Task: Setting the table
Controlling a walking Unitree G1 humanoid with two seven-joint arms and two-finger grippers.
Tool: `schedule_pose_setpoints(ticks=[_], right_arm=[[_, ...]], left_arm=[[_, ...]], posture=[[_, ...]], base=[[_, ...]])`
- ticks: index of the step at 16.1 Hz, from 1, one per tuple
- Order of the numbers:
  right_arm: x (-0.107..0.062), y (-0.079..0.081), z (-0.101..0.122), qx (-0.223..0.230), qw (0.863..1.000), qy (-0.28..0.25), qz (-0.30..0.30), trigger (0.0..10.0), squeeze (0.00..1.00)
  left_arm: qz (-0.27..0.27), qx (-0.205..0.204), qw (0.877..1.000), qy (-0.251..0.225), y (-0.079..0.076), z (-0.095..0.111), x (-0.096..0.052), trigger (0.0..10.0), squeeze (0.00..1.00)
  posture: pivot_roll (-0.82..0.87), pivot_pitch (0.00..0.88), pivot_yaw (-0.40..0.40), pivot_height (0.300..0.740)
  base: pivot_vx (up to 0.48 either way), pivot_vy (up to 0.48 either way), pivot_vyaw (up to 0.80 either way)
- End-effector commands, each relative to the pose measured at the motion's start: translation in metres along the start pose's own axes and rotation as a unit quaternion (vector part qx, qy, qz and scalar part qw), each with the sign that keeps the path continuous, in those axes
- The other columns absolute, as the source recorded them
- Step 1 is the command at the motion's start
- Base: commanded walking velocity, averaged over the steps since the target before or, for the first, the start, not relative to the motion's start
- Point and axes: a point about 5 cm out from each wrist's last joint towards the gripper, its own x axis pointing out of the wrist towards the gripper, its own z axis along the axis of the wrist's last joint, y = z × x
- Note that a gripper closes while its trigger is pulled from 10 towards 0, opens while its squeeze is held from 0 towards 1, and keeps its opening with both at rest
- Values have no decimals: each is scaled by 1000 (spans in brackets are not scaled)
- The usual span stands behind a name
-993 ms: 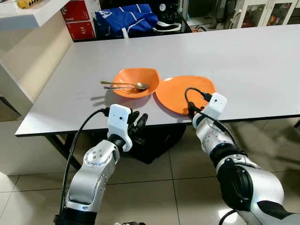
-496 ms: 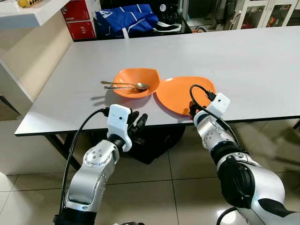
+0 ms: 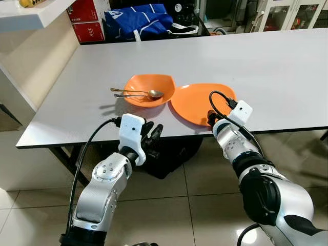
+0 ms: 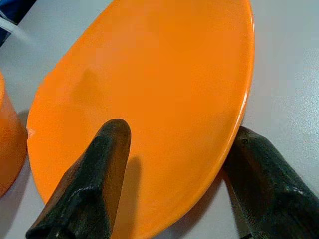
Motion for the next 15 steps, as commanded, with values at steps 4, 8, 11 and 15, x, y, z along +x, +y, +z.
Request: schedule_pose_setpoints(ticks=[4, 8, 11, 15], right_arm=[[-3, -38, -30, 9, 994, 73, -74, 10000, 0], [-3, -41, -27, -6, 995, 68, -73, 10000, 0], [-2, -37, -20, -10, 996, 62, -62, 10000, 0], [-4, -38, -12, -17, 997, 58, -56, 10000, 0]], left_arm=[[1, 7, 1000, -7, 0, 5, 1, 10000, 0], [1, 7, 1000, -8, 0, 5, 2, 10000, 0], [1, 7, 1000, -8, 0, 5, 2, 10000, 0], [1, 7, 1000, -8, 1, 5, 2, 10000, 0]], posture=[[-99, 39, 121, 740], [-104, 38, 123, 740], [-106, 38, 123, 740], [-119, 38, 126, 740]], base=[[0, 0, 0], [0, 0, 0], [0, 0, 0], [0, 0, 0]])
